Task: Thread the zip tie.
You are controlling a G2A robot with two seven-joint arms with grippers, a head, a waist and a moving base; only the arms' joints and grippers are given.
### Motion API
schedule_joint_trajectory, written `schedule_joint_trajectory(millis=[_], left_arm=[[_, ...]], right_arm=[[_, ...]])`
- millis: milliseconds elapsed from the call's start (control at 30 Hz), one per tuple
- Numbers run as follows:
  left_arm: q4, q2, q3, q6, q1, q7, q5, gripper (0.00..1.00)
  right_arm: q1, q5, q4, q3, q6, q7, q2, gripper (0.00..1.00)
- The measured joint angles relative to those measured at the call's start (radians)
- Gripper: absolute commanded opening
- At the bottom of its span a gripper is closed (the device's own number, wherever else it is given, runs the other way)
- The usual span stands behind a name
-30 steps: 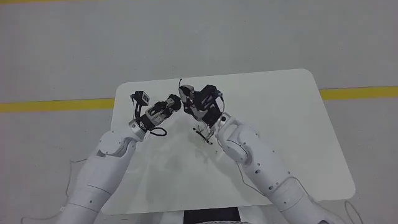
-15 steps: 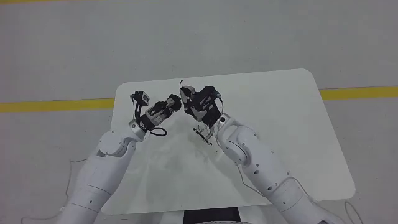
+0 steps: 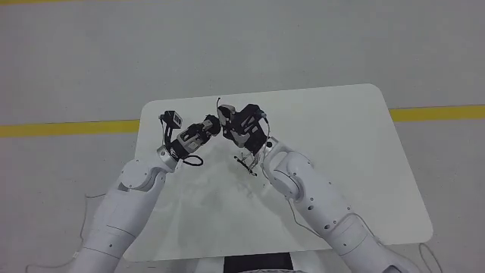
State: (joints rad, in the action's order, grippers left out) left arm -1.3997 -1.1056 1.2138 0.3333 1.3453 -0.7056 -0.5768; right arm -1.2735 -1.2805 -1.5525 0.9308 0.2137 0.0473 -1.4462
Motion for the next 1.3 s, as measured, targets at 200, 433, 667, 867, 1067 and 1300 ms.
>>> schedule_joint_trajectory(millis=[200, 433, 667, 867, 1067, 1300], left_arm=[[0.0, 0.0, 0.0, 0.0, 0.0, 0.0, 0.0, 0.0], [0.0, 0.0, 0.0, 0.0, 0.0, 0.0, 0.0, 0.0], [0.0, 0.0, 0.0, 0.0, 0.0, 0.0, 0.0, 0.0], [0.0, 0.0, 0.0, 0.0, 0.0, 0.0, 0.0, 0.0], [0.0, 0.0, 0.0, 0.0, 0.0, 0.0, 0.0, 0.0], [0.0, 0.0, 0.0, 0.0, 0.0, 0.0, 0.0, 0.0]], right_arm=[[0.0, -0.003, 0.001, 0.0, -0.007, -0.005, 0.0, 0.0], [-0.006, -0.007, -0.002, 0.001, -0.013, -0.016, 0.0, 0.0], [-0.013, 0.008, -0.011, 0.003, -0.018, -0.01, 0.0, 0.0], [-0.014, 0.025, -0.014, 0.002, -0.006, 0.001, -0.001, 0.0], [-0.009, 0.03, -0.009, -0.004, -0.001, -0.01, -0.003, 0.0], [-0.002, 0.023, -0.008, -0.004, -0.018, -0.01, -0.004, 0.0]])
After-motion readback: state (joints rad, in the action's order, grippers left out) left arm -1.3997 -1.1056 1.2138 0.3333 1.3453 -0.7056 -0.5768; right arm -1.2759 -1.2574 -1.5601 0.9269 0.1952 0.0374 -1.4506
